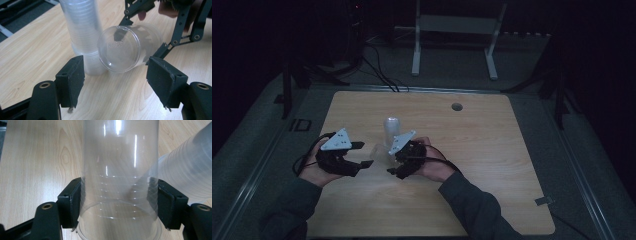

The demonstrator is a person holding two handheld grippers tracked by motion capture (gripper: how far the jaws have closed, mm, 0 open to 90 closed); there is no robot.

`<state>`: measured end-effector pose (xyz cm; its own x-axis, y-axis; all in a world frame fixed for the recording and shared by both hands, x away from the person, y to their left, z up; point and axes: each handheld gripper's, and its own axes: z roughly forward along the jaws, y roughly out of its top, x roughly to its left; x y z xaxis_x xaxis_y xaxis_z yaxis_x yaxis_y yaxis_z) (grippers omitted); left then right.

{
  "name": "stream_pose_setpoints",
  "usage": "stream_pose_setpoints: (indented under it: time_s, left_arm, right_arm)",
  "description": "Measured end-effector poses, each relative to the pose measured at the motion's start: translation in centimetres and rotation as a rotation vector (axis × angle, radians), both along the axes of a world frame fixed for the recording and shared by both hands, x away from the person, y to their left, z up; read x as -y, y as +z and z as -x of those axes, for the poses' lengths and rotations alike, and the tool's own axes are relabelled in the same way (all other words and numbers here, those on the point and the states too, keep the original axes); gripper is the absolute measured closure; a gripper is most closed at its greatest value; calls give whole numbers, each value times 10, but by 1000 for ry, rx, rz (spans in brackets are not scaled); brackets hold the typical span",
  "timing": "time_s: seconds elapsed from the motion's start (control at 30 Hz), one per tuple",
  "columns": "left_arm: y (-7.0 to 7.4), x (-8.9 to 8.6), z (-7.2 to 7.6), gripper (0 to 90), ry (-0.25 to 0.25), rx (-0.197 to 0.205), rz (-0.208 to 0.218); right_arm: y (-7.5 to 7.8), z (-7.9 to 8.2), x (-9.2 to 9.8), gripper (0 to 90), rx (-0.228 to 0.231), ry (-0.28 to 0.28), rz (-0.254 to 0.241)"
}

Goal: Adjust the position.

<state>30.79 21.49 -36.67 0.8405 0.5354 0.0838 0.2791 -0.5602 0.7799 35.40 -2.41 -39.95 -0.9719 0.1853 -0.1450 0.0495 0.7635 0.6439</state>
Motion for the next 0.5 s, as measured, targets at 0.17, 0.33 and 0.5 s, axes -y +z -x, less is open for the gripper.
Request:
stream_pose_setpoints:
  time_s: [0.17,0.33,0.5]
  left_arm:
    - [1,1,0,309,-23,-10,-16]
    - [0,4,0,308,-39,-24,-47]
    - [-1,7,-1,301,-48,-32,-78]
  right_arm:
    - [1,1,-2,306,8,24,30]
    - [3,2,-4,306,21,41,60]
    - [4,4,-7,306,37,56,96]
